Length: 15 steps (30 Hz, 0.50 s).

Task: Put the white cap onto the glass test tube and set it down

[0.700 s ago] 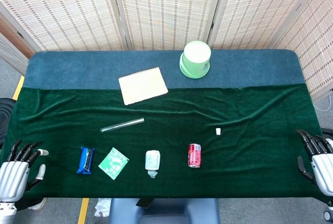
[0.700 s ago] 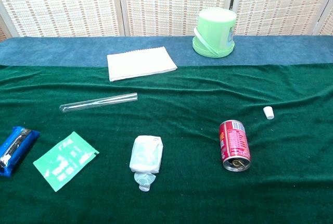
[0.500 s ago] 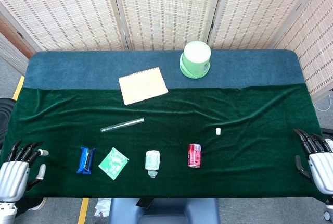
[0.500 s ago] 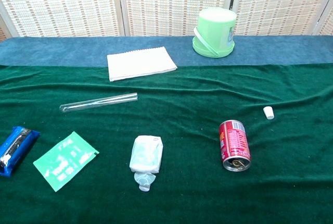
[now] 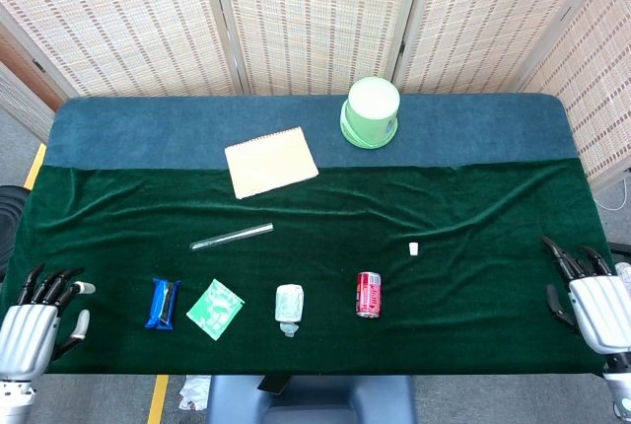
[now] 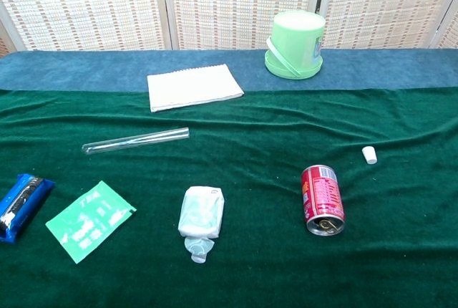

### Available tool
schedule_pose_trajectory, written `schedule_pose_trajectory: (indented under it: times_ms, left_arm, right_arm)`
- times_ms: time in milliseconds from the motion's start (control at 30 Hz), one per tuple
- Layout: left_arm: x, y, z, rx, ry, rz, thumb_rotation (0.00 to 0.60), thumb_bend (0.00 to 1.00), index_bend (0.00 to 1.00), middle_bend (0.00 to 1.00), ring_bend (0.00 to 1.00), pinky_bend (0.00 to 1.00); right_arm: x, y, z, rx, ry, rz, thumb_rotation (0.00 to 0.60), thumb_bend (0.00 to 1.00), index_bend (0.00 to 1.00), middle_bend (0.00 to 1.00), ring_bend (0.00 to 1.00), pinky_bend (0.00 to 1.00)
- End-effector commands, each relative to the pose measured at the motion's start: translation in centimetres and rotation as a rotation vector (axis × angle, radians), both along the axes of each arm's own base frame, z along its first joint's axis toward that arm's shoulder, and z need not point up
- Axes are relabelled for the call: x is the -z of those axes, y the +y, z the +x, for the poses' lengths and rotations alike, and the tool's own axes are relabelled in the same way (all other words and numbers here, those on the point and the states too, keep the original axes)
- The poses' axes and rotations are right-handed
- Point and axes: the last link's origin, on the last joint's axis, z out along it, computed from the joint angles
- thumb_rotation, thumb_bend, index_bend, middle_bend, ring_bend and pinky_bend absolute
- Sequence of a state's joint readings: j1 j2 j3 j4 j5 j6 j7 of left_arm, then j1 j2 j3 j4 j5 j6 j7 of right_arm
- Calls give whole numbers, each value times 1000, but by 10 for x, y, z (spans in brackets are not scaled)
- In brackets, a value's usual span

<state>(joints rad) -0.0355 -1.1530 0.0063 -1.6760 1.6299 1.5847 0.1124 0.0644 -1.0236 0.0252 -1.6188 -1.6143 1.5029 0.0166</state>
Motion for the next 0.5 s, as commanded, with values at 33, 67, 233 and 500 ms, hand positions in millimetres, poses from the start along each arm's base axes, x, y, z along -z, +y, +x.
schedule_pose_trajectory:
  times_ms: [33, 67, 233, 500]
  left_arm:
    - [0, 3, 2, 0, 4, -4, 600, 530, 397, 250, 209, 7]
    - [0, 3, 2, -2, 5, -3, 600, 530, 397, 250, 210, 7]
    - [-1, 3, 2, -4, 7, 0, 600, 531, 397, 250, 209, 7]
    - [0, 3, -1, -16, 9, -6, 600, 530, 397, 250, 209, 7]
  right_arm:
    - [29, -43, 17, 1, 22, 134, 600, 651, 107, 640, 842, 691]
    - [34, -49, 19, 6, 22, 155, 600, 651, 119, 686, 882, 737]
    - [63, -74, 30, 18, 31, 262, 600, 651, 148, 817, 997, 878]
    - [82, -94, 36, 37, 44, 292, 600, 669, 149, 888, 1000, 963]
